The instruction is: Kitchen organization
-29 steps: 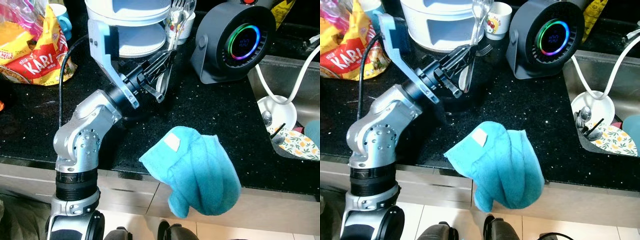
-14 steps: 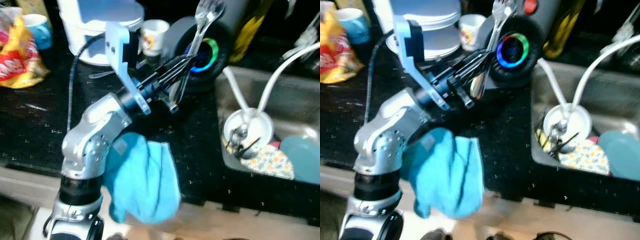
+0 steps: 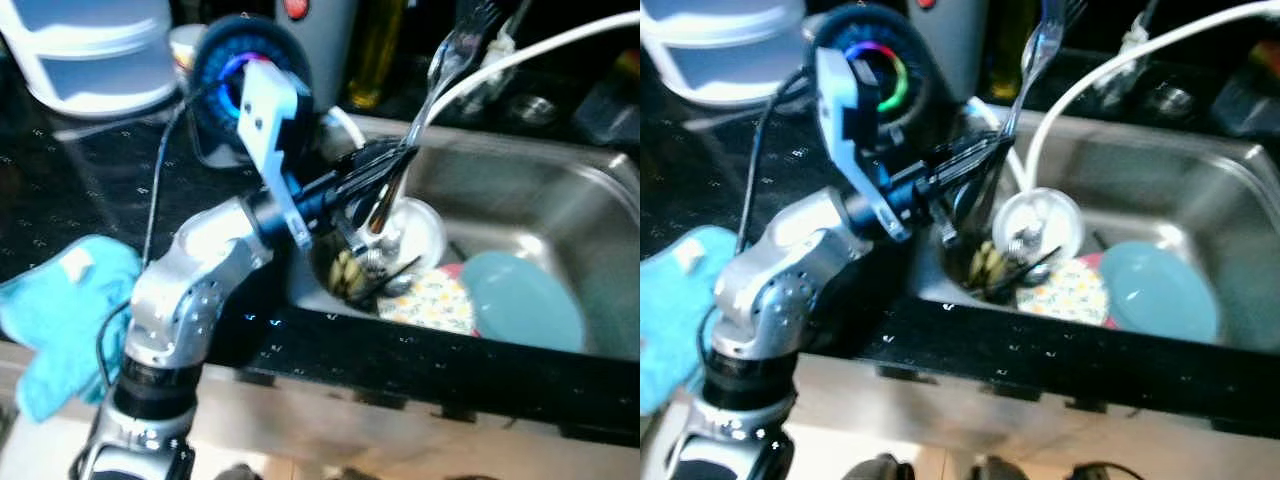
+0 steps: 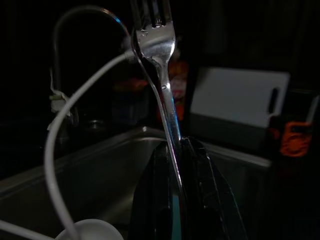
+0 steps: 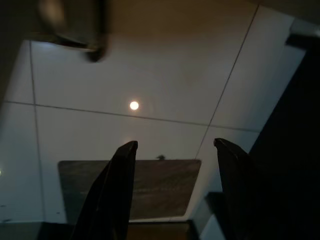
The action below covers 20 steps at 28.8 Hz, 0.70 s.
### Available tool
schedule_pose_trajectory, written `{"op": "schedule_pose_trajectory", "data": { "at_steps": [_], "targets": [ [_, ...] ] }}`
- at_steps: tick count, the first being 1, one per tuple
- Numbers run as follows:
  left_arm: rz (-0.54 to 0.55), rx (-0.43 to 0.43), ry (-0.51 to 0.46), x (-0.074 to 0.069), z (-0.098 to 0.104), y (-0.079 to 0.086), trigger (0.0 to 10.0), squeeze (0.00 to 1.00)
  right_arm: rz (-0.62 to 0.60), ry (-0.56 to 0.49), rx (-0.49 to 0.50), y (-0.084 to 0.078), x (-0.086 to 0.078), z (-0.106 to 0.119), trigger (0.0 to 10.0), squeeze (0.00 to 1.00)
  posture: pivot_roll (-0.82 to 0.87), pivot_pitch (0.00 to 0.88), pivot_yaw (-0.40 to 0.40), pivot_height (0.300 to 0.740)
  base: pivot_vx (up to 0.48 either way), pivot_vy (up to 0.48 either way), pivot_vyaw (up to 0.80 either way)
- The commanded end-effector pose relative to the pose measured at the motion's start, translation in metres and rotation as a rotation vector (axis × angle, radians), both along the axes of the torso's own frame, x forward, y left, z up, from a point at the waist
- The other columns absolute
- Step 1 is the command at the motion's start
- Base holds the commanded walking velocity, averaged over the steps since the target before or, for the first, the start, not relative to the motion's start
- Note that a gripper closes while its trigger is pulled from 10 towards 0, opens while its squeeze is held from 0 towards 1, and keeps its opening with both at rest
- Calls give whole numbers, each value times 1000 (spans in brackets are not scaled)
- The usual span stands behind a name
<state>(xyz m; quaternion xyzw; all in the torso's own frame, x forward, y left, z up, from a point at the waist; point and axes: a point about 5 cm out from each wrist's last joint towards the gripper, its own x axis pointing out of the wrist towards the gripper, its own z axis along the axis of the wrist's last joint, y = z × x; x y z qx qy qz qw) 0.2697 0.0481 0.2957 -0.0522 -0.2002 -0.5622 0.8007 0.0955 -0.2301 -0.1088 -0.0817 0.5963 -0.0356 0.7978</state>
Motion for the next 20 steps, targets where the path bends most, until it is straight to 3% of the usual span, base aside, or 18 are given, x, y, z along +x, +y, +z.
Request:
{"op": "schedule_pose_trajectory", "data": {
  "at_steps": [1,5,10,20],
  "targets": [
    [9,24,17,2,-4,-4,10000,0,-10,12,-1,-2,-4,-1,10000,0,92,146,-33,740,0,0,0],
    [69,44,45,12,-6,-2,10000,0,-10,17,-3,-3,-6,-1,10000,0,90,147,-37,740,0,0,0],
    [69,105,71,13,-12,-7,10000,0,-12,20,-5,-4,-8,-1,10000,0,88,148,-36,740,0,0,0],
    [179,335,135,30,-36,-8,10000,0,-12,27,-7,-4,-11,-1,10000,0,83,151,-35,740,0,0,0]
  ]
}}
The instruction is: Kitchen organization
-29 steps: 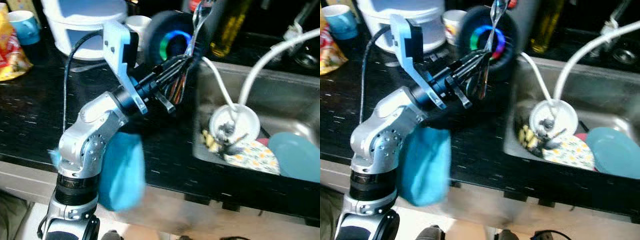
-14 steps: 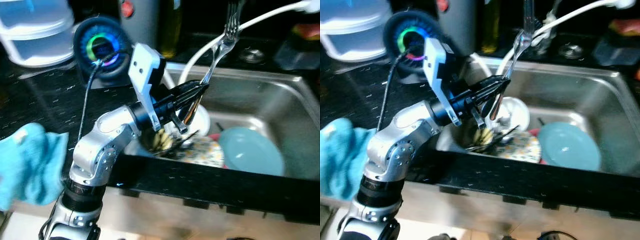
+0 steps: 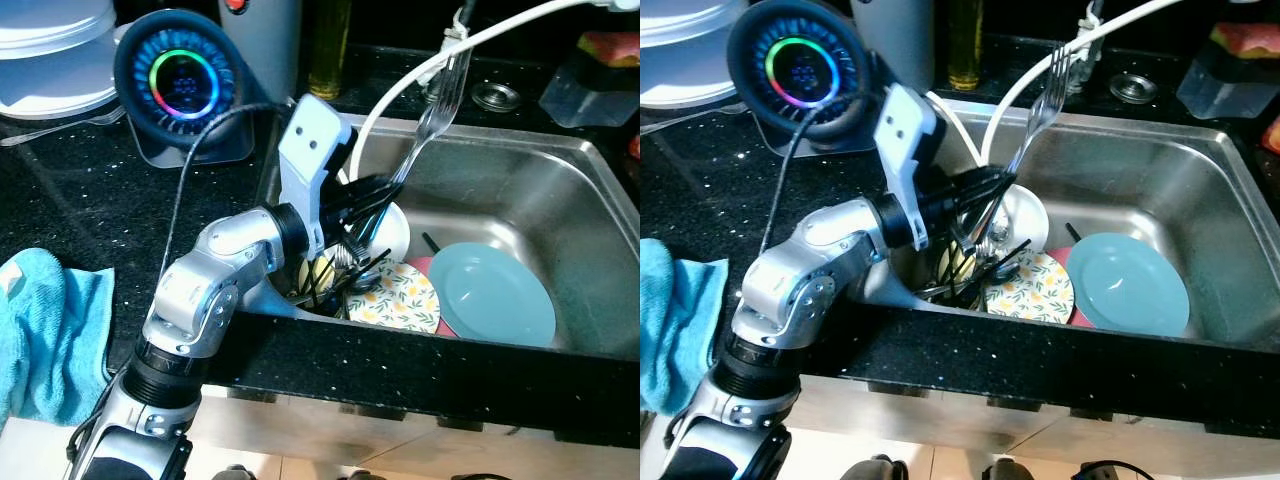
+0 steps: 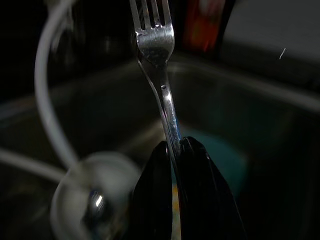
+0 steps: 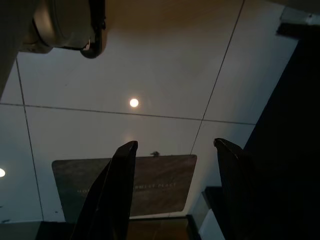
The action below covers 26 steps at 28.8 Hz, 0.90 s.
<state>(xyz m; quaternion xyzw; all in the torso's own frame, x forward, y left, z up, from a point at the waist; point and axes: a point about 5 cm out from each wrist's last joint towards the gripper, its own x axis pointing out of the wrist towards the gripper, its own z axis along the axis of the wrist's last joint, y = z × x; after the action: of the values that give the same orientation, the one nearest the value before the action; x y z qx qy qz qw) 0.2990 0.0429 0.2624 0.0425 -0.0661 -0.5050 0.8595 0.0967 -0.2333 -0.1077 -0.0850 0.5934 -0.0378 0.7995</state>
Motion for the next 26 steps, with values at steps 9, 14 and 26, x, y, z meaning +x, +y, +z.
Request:
{"op": "schedule_pose_trajectory", "data": {
  "at_steps": [9,14,26],
  "targets": [
    [-122,336,-23,-7,-28,-11,10000,0,-18,43,8,3,-13,-4,10000,0,73,154,-19,740,0,0,0],
    [-119,335,-19,-8,-30,-11,10000,0,1,67,17,6,-13,-4,10000,0,74,156,-20,740,0,0,0],
    [-39,315,-52,3,-26,-4,10000,1000,9,49,19,10,1,-2,10000,0,78,150,-21,740,0,0,0]
  ]
}}
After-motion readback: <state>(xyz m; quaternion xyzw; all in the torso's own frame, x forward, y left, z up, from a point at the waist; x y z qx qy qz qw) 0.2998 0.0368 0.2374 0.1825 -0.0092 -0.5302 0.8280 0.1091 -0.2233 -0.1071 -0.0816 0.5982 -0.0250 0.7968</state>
